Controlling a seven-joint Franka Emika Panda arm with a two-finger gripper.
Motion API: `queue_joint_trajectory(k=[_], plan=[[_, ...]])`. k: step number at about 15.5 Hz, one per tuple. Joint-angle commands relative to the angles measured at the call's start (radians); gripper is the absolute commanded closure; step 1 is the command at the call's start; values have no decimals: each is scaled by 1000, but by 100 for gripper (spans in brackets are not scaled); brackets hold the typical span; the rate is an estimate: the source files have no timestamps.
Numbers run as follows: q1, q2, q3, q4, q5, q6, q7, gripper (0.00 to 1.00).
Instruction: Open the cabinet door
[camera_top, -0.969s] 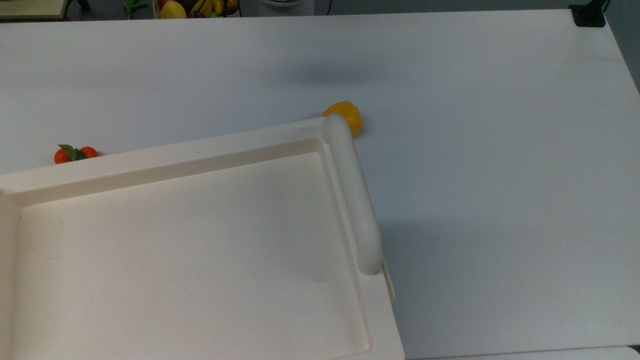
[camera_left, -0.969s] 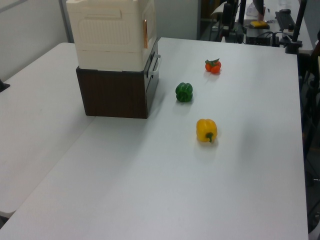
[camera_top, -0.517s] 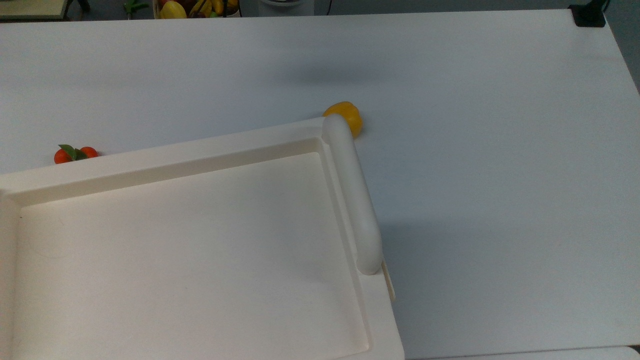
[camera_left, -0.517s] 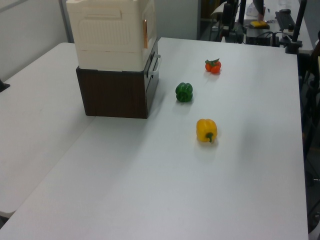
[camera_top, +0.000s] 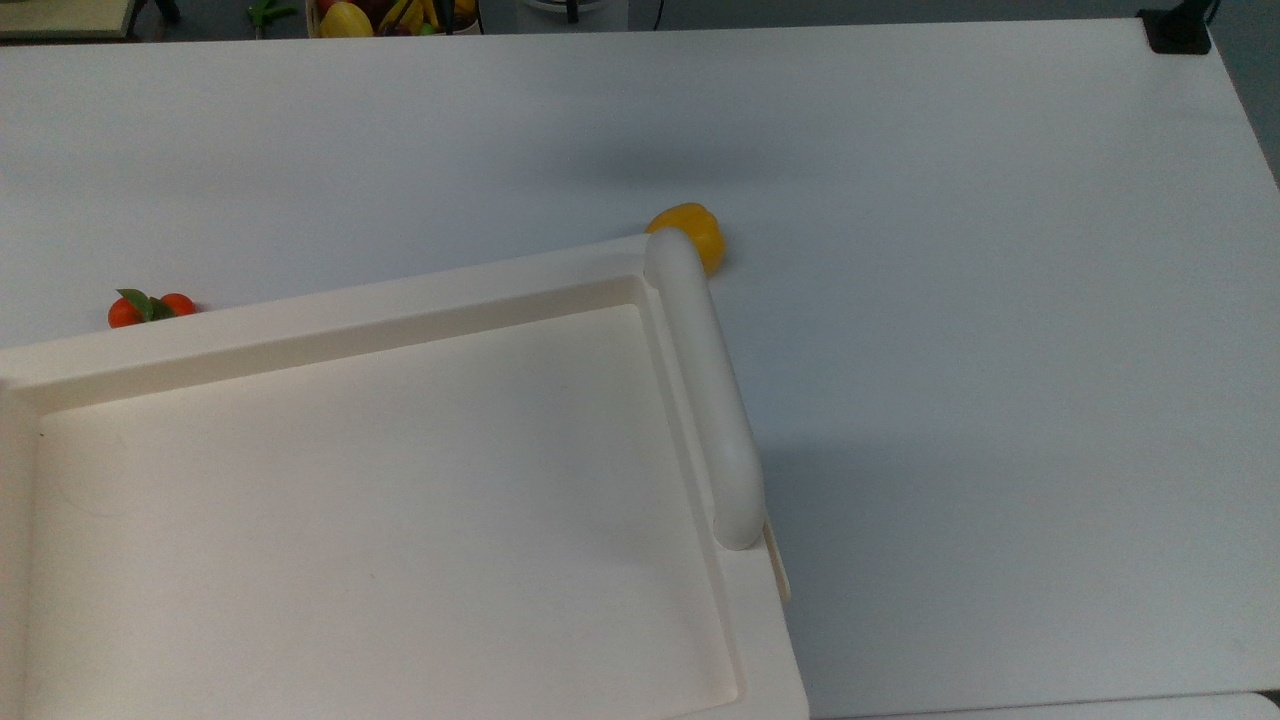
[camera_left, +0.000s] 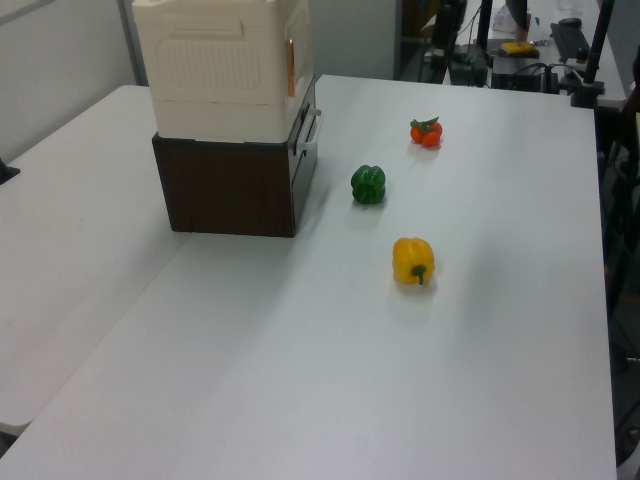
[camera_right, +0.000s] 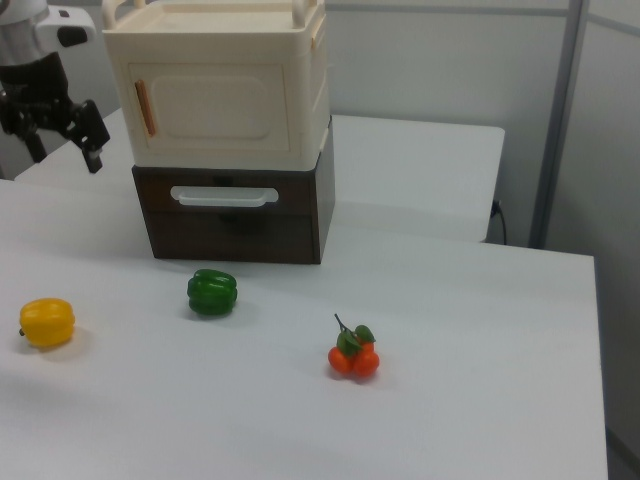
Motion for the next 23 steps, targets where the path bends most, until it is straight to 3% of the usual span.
queue_joint_trajectory(k=[1,5,11,18,23], plan=[[4,8,35,-15,8,141,4,0],[-3,47,58,-13,12,325,9,1],[-8,146,66,0,18,591,9,28],[-5,236,66,20,17,815,4,36],[-5,320,65,119,12,852,0,38]])
